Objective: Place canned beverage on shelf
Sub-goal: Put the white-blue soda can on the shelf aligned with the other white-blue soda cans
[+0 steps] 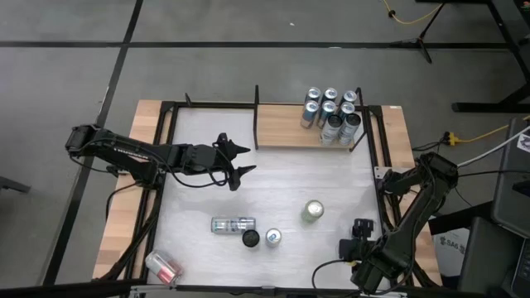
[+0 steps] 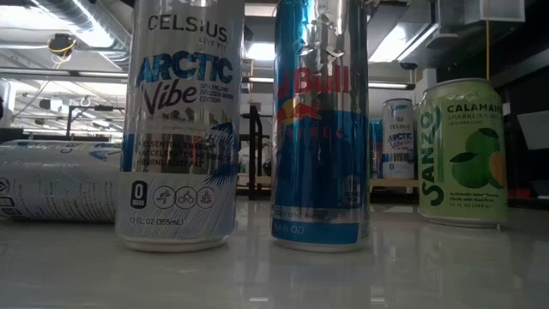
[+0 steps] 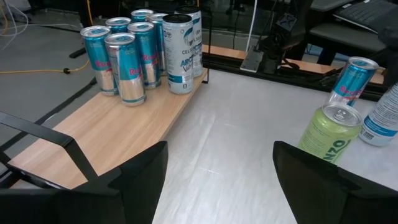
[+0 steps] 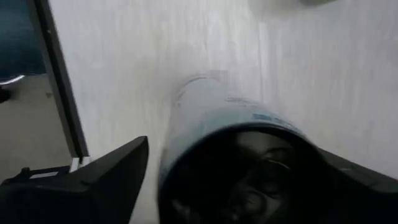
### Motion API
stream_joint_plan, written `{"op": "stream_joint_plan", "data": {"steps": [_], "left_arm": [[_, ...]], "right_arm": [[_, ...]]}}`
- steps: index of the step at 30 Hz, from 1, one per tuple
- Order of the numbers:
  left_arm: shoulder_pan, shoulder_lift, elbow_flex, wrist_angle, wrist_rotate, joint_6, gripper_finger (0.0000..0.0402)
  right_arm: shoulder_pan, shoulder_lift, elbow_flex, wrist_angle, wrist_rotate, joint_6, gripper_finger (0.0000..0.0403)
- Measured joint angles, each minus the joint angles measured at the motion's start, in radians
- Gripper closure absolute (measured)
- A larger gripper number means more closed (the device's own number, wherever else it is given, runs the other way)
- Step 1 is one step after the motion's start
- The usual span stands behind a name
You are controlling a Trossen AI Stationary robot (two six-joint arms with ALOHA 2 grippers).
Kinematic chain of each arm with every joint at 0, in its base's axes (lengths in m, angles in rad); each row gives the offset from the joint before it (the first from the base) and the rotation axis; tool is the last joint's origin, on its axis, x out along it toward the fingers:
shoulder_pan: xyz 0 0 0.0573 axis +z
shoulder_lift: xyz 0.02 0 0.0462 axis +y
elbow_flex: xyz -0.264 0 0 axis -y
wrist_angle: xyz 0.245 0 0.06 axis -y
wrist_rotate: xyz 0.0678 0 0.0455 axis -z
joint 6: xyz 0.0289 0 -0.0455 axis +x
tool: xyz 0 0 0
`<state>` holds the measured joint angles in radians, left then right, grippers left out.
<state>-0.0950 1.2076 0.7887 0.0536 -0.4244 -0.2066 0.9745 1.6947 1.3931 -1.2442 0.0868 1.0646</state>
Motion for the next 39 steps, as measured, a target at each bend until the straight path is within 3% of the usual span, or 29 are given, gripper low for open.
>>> {"op": "stream_joint_plan", "data": {"steps": [11,24,39], "left_arm": [[0.000,0.000,0.000,0.005,0.000,0.000,0.0119],[0.000,-0.016,0.000,0.284,0.000,0.159,0.0119],[-0.006,-0.176,0.001,0.237,0.046,0.192,0.0119]], "right_arm": [[-0.014,-0.002,-0.002,0.018,0.051,-0.051,0.0159],[-0.210,-0.004,0.113,-0.035,-0.007,-0.315,0.0152],[-0.392,-0.009,0.525,-0.334,-0.071,-0.522,0.0150]]}}
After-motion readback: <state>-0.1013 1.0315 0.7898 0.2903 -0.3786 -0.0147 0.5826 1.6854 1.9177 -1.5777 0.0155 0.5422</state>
